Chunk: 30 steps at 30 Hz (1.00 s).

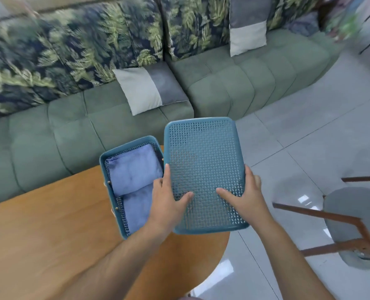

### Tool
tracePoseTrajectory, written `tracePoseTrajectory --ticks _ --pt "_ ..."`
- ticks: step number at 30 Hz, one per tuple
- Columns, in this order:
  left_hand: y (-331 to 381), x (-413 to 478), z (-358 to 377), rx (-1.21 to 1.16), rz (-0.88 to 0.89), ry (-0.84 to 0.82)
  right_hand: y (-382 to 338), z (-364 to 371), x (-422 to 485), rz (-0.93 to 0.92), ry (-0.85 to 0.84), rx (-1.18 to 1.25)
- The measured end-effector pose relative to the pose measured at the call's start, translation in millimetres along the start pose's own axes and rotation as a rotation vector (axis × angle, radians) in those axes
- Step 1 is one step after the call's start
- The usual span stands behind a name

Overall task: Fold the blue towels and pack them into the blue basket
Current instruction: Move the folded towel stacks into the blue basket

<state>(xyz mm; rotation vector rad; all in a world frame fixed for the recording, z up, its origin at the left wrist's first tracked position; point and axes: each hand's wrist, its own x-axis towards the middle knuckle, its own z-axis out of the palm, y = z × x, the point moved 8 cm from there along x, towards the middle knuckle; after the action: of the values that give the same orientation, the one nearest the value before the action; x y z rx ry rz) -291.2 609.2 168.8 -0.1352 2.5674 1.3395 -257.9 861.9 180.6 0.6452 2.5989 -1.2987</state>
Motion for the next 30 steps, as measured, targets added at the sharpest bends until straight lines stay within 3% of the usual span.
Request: tracePoseTrajectory --ticks 6,13,20,30 --pt "-70 -11 -73 0.123 -0.178 0.119 -43 94 14 -0.091 -0.179 -0.134" --pt "-137 -19 -93 0.135 -0.391 0.203 -58 175 31 -0.104 -0.306 -0.284" --pt "-154 -12 -89 0.078 -0.487 0.229 -58 197 42 -0.093 -0.294 -0.352" --pt "-157 -1 -90 0.174 -0.533 0.218 -56 203 58 -0.063 -0.296 -0.388"
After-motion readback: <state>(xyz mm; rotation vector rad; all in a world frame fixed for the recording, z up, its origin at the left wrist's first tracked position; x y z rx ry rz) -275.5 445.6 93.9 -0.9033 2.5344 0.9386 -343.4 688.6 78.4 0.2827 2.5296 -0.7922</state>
